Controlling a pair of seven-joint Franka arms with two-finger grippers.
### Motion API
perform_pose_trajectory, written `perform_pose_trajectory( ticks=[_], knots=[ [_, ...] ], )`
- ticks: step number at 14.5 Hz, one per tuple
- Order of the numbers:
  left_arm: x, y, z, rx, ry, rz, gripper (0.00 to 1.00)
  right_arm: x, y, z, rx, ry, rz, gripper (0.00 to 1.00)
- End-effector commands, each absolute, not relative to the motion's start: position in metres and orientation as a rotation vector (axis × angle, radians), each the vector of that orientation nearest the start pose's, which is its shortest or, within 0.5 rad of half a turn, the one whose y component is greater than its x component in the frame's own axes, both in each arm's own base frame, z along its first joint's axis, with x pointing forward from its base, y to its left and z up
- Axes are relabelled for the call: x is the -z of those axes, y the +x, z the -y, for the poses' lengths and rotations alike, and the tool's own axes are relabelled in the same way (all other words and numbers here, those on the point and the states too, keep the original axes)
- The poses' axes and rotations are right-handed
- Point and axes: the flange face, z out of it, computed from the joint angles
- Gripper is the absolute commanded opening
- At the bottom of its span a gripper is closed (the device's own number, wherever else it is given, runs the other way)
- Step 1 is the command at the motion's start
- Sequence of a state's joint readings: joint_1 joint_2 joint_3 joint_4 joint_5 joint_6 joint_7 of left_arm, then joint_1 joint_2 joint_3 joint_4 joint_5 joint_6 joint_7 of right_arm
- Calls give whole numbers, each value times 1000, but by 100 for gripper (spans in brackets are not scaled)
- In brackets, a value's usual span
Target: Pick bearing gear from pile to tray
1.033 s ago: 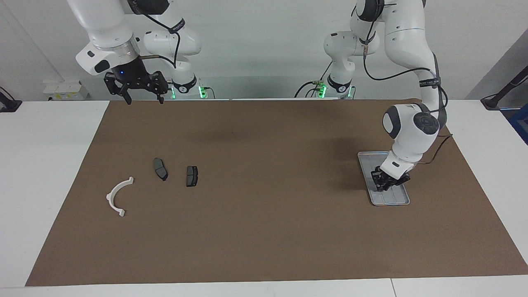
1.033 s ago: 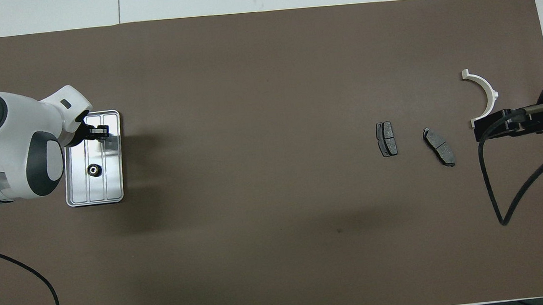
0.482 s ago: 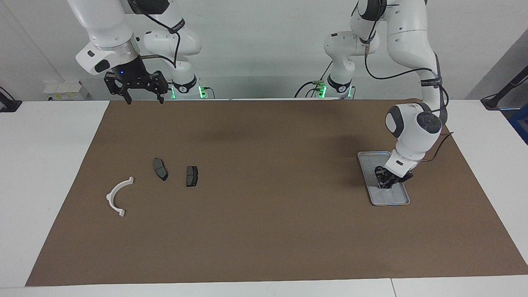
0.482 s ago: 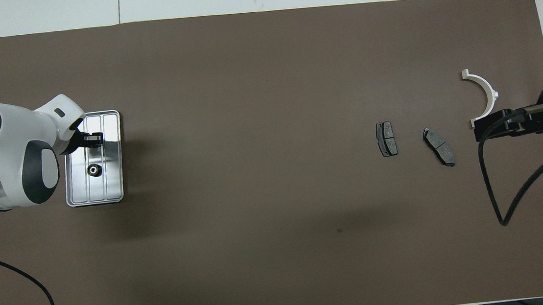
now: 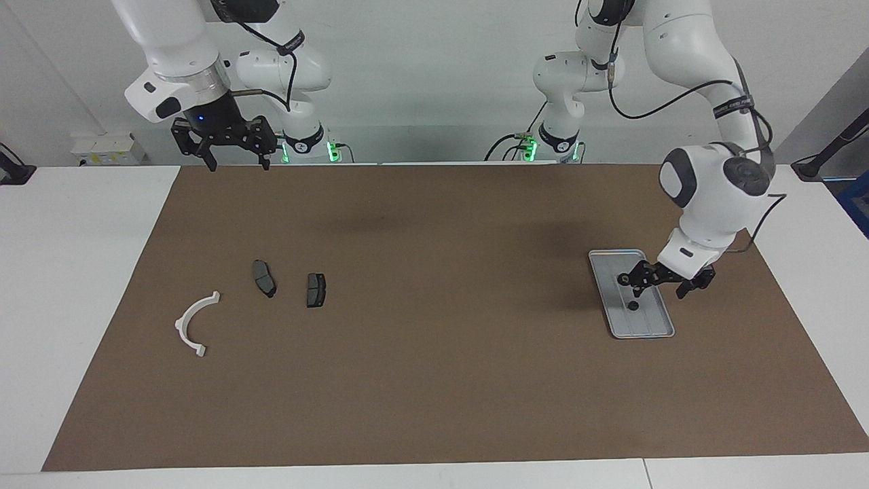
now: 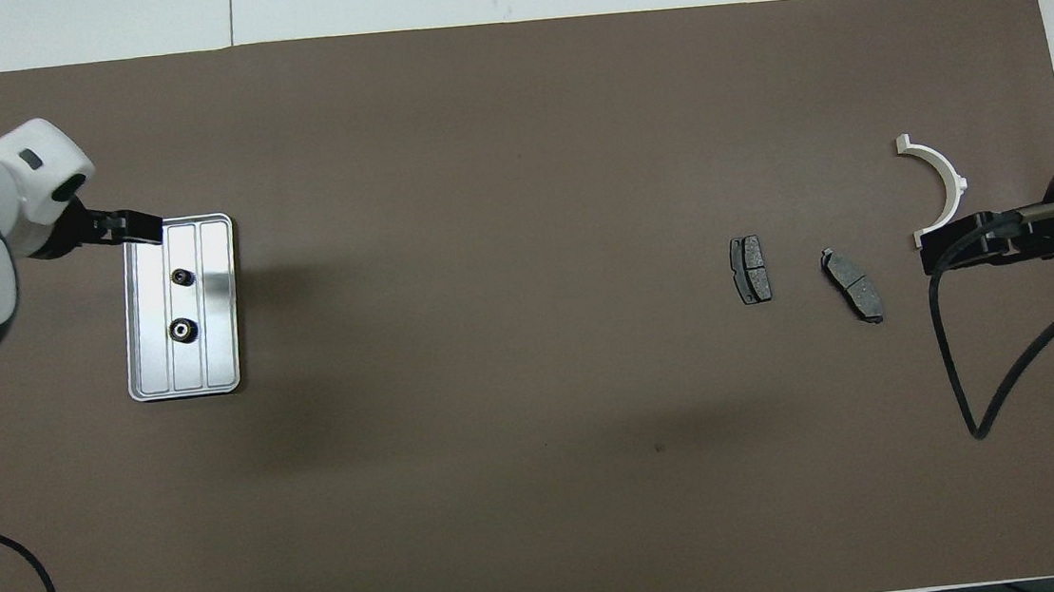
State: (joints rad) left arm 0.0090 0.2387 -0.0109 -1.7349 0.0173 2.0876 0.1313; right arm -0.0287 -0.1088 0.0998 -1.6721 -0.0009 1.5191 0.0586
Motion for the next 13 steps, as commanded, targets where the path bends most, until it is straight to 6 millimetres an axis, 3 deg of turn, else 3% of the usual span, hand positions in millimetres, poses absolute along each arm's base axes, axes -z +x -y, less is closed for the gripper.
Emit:
perform_pose_trajectory(
  ticks=[1,3,5,6,8,9,10,13],
  knots=[
    [-558,629,-5,225,-3119,-127,100,-636,510,-39,-50,-3136,36,100],
    [-620,604,0,374,-3116,40,100,-637,509,-39,-45,-3136,36,100],
    [-648,590,12,441,-3139,200,100,-640,507,-40,-35,-3137,38,100],
    [-649,582,17,371,-3160,213,100,-642,506,-41,-30,-3137,40,100],
    [-652,543,34,109,-3167,143,100,-642,506,-40,-30,-3137,38,100],
    [-645,528,38,16,-3161,137,100,-642,506,-40,-30,-3137,40,100],
    [-635,516,44,6,-3159,122,100,-642,506,-40,-30,-3137,40,100],
    [-615,509,51,71,-3162,87,100,-642,506,-41,-30,-3137,40,100]
  ],
)
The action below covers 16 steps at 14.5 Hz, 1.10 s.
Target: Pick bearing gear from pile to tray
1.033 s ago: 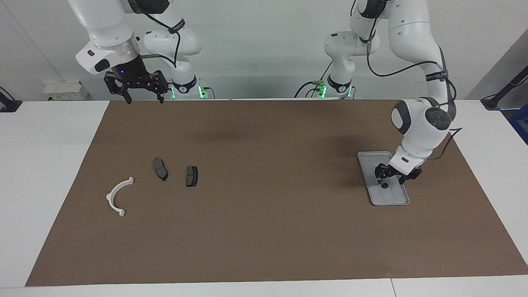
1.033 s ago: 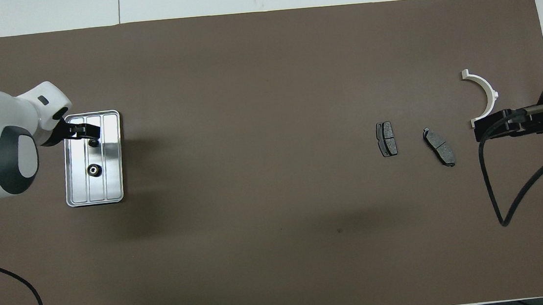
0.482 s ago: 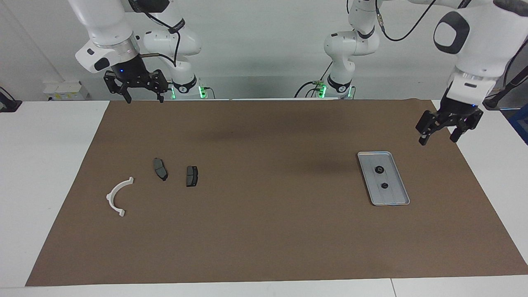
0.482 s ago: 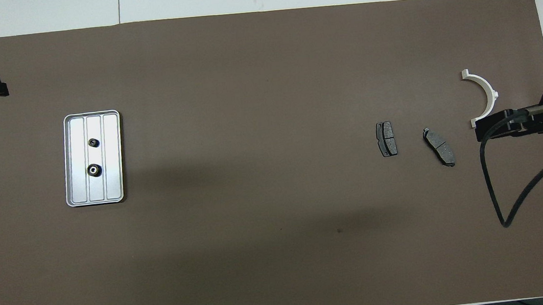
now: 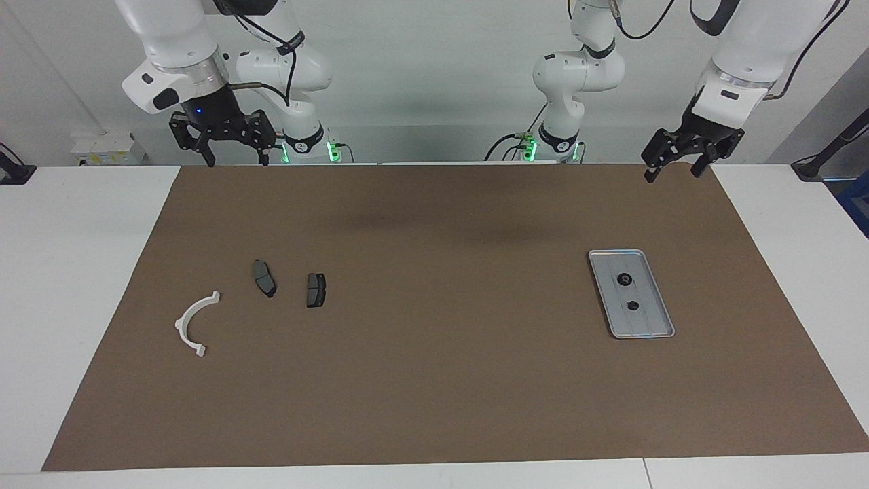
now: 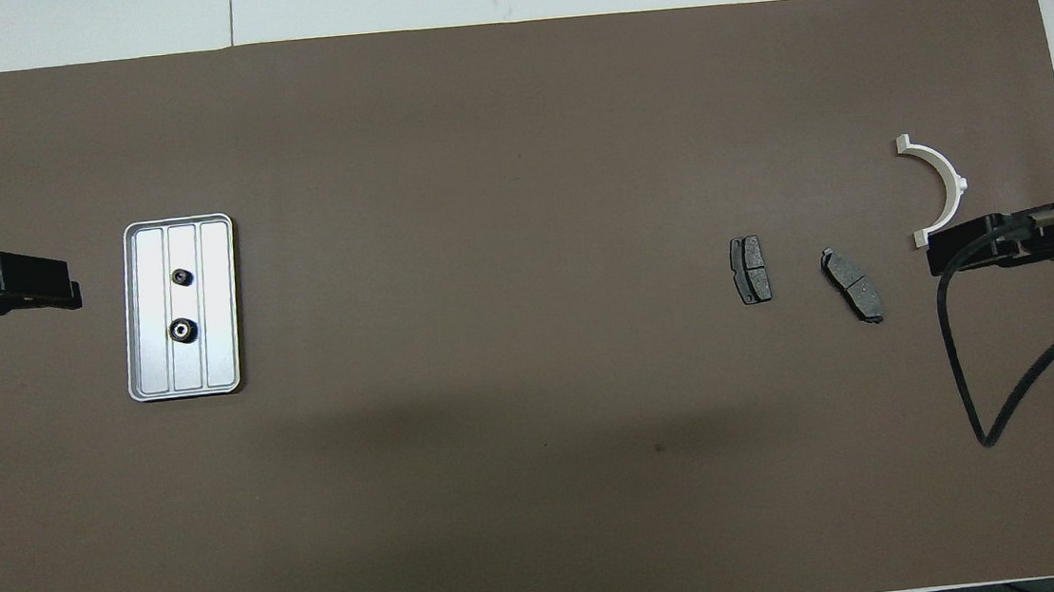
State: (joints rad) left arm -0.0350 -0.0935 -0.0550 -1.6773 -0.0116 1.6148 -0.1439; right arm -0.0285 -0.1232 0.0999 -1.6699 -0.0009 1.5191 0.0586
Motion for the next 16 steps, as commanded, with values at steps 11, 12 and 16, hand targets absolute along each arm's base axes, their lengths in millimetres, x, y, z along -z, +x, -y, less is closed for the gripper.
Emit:
perform_pose_trajectory(
  ticks=[11,12,16],
  knots=[
    [-621,501,54,-21,-3162,51,100,-646,503,-39,-18,-3137,41,100],
    [-629,503,54,-50,-3160,46,100,-646,503,-38,-21,-3137,38,100],
    [-633,505,50,-53,-3162,48,100,-648,502,-38,-13,-3137,36,100]
  ],
)
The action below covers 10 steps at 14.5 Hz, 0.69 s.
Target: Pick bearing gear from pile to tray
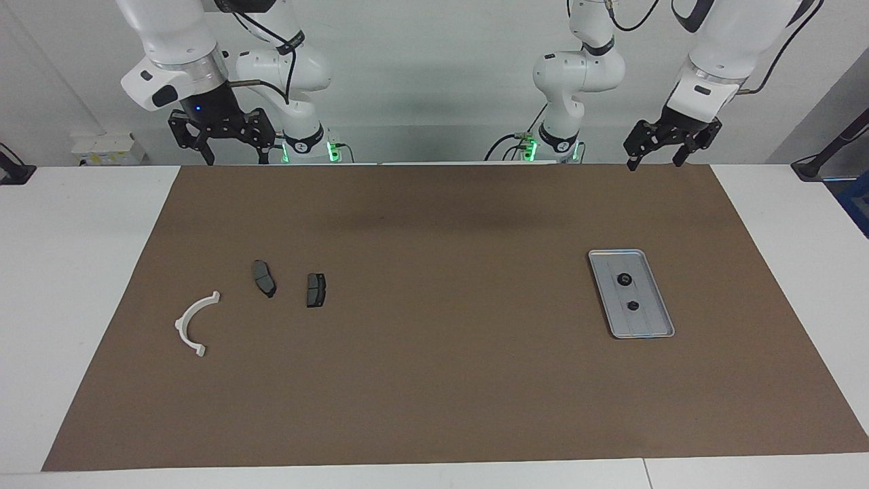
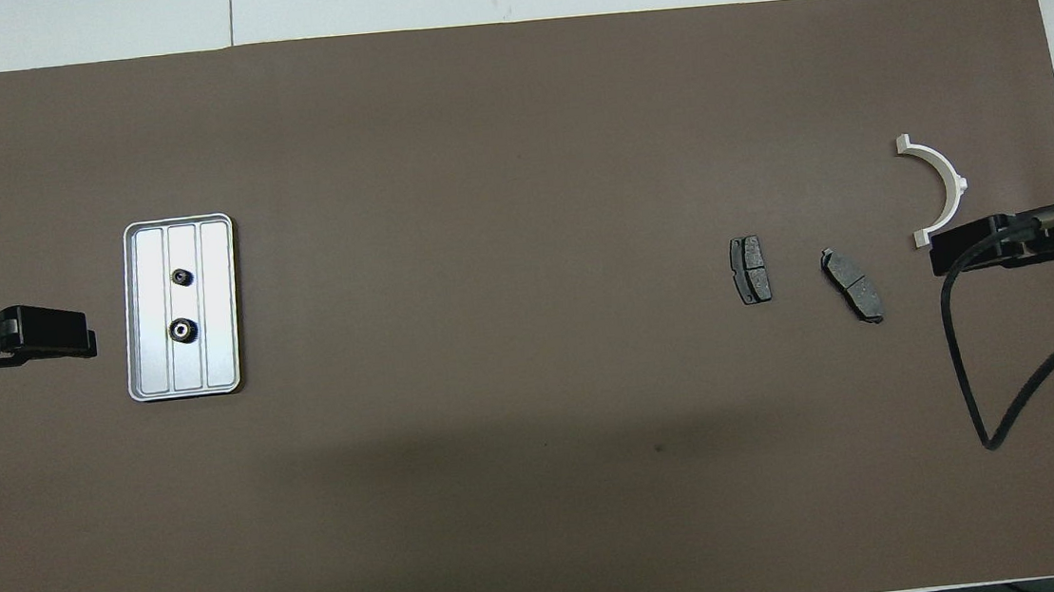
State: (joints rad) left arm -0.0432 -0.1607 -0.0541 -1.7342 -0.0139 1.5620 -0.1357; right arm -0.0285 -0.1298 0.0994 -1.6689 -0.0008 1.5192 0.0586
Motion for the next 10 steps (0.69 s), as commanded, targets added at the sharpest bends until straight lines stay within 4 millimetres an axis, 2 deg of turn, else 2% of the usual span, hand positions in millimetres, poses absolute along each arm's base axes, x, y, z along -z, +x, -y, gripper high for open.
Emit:
perform_pose_trajectory(
  ticks=[1,10],
  knots=[
    [-634,506,48,-57,-3162,53,100,-649,502,-38,-13,-3137,36,100],
    [-629,508,47,-98,-3158,50,100,-650,501,-36,-16,-3137,29,100]
  ],
)
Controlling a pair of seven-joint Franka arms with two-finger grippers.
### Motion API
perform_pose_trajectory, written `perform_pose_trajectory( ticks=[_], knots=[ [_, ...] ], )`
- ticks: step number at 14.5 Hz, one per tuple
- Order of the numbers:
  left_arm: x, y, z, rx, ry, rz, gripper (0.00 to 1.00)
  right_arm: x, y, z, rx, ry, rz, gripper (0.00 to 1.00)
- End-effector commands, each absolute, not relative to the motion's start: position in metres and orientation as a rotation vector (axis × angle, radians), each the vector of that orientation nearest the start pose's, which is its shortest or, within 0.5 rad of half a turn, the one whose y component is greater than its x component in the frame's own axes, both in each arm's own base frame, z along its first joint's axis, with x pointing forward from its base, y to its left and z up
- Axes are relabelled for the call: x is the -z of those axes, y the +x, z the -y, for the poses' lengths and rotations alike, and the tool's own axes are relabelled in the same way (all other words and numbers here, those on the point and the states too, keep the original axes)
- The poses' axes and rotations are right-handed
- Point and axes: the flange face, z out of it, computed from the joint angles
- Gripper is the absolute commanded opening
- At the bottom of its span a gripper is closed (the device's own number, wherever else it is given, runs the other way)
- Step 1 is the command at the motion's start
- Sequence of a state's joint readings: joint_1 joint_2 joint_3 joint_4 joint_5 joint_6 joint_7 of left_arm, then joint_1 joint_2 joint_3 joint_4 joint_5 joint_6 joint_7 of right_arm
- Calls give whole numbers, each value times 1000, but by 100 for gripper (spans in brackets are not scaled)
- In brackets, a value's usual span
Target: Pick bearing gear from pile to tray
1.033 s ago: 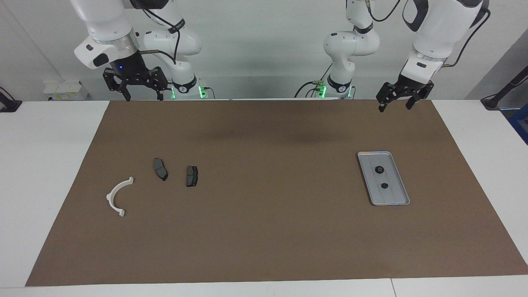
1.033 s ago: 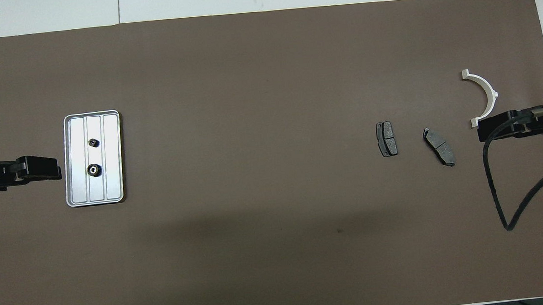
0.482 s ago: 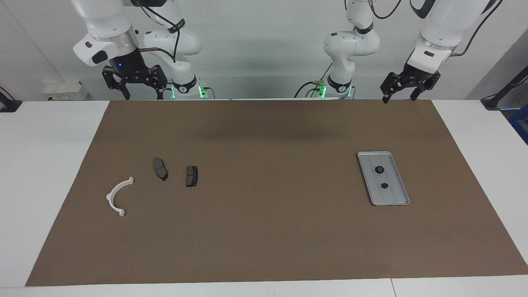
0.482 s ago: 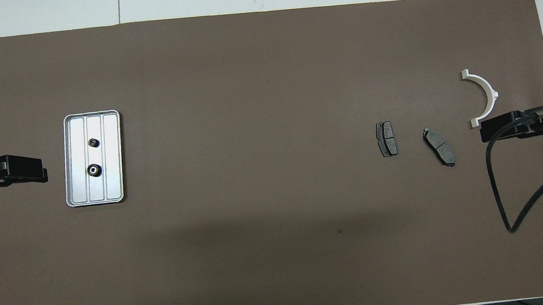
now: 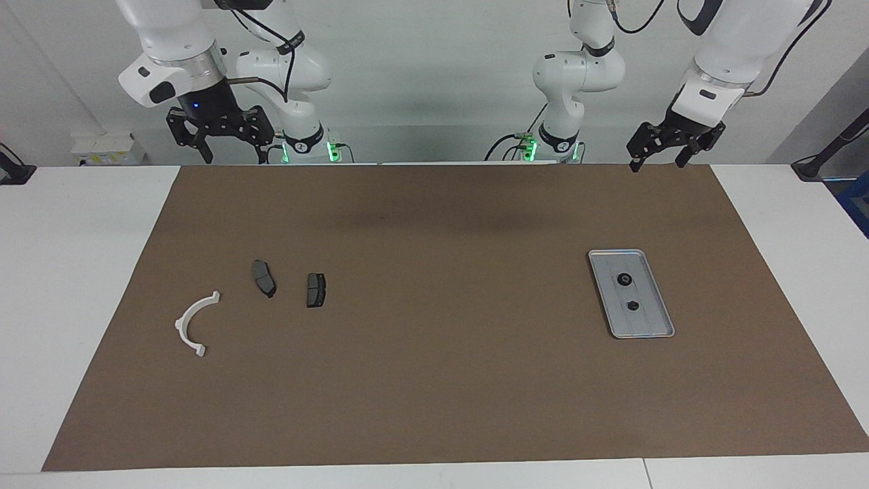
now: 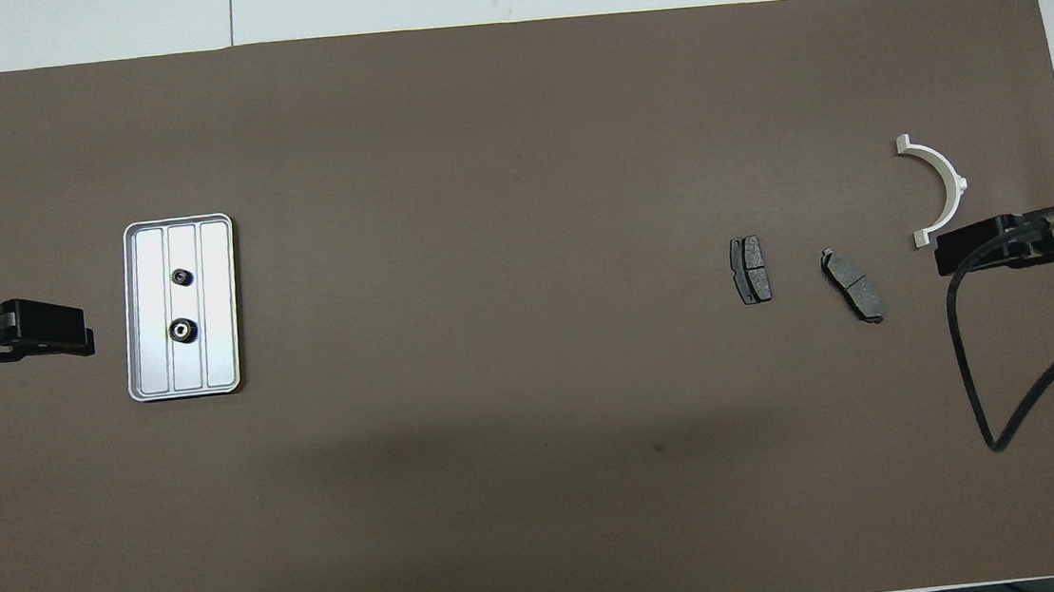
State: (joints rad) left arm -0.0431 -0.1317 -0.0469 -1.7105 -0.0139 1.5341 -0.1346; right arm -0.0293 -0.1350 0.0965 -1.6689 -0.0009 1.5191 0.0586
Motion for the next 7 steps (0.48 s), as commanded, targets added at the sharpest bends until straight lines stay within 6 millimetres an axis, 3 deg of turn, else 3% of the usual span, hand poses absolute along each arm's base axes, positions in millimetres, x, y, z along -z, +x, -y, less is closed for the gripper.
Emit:
perform_pose_trajectory(
  ticks=[1,7],
  knots=[
    [-629,508,47,-95,-3157,50,100,-650,500,-34,-13,-3137,24,100],
    [-627,507,46,-106,-3150,-22,100,-650,500,-35,-16,-3138,26,100]
  ],
)
